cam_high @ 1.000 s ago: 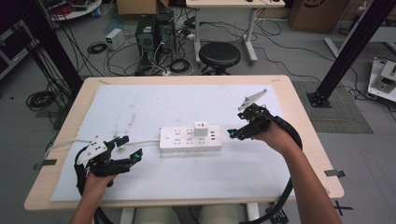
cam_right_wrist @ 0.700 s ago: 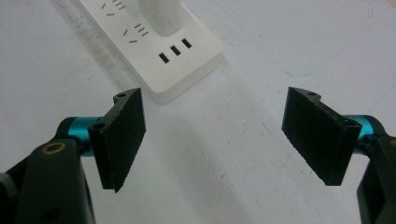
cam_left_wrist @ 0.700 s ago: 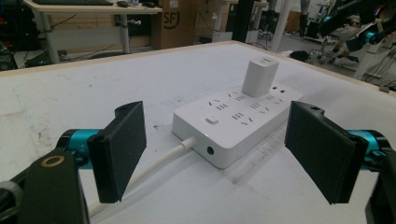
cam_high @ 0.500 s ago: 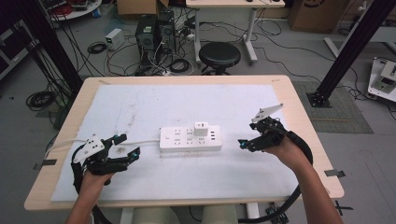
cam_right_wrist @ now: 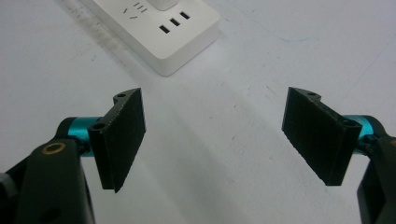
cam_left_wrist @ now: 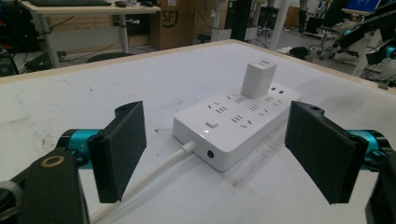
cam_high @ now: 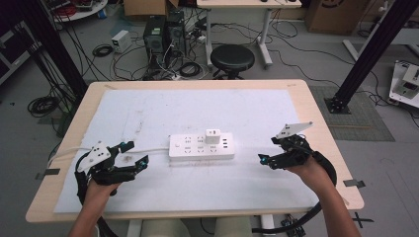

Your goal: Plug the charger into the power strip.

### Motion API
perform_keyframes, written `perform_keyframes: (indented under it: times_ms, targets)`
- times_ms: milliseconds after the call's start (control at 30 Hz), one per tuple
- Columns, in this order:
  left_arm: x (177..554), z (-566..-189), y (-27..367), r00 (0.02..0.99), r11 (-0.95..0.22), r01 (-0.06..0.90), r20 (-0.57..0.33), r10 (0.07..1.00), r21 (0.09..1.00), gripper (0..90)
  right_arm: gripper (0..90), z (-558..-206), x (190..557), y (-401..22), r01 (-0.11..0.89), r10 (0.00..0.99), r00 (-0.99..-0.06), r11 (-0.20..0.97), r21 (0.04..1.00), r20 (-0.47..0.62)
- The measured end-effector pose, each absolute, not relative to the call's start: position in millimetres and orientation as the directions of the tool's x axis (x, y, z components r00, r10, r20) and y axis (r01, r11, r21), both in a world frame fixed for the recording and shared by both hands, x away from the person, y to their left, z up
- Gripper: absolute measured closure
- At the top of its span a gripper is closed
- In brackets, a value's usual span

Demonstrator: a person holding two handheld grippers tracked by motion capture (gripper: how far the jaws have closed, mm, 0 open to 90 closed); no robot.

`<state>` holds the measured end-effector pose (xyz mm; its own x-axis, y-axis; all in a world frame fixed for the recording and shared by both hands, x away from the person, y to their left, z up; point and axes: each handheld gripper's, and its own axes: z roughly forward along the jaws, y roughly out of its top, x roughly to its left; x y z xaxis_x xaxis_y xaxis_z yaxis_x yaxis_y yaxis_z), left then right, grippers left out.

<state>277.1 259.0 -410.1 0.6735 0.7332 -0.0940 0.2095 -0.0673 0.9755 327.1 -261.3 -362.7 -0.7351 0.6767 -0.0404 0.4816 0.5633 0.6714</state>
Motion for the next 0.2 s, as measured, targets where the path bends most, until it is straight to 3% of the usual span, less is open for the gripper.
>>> perform_keyframes:
  times_ms: [200]
  targets:
    - [277.3,-411.3,261.2,0.668,-0.062,0.214,-0.1,0.738,0.975,20.8,22.0,-367.2,327.1,-261.4,0.483,0.688,-0.725,0.545,0.685,-0.036]
